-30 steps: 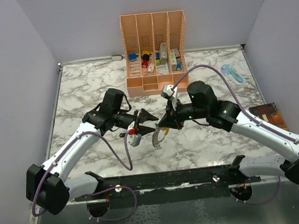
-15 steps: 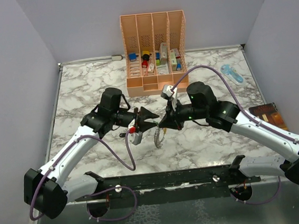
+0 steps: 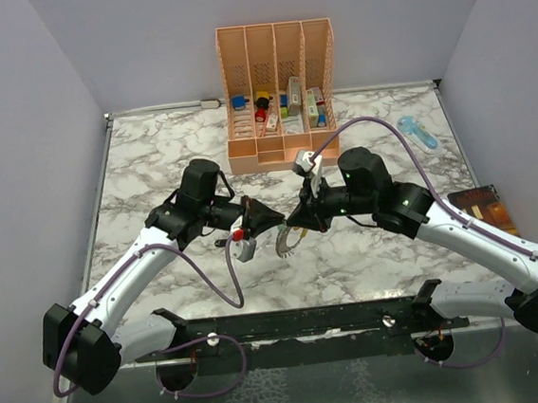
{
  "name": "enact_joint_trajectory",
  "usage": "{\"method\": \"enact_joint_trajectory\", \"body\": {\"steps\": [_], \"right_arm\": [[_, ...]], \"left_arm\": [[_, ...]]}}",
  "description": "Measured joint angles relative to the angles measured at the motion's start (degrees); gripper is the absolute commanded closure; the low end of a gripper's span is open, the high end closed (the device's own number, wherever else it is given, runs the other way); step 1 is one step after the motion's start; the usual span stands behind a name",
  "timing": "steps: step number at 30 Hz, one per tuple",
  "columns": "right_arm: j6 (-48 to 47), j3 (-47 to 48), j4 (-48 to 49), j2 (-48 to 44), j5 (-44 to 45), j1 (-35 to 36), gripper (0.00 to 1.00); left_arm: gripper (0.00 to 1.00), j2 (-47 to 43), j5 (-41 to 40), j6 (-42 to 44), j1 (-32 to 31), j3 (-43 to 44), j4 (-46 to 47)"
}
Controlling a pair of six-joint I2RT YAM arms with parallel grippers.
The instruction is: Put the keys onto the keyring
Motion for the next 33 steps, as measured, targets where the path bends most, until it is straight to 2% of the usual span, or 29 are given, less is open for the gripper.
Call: {"method": "enact_joint_trajectory", "body": {"steps": [8,18,33], "right_arm": [[1.18,-0.42,0.57,-0.42,1.9,0.0,0.99],[4.39,-3.13,3.02,-3.02,5.4,0.0,0.99],[8.41,-4.83,5.79,-4.28,8.9,0.0,0.99]], "left_arm": [[1.0,-0.11,-0.46,-1.53,0.0,-0.63,1.46],[1.0,-1.88,-1.66,-8.2,0.0,-4.52,9.66],[1.0,-1.86,-2.43,-10.49,0.0,-4.52,11.13]]}}
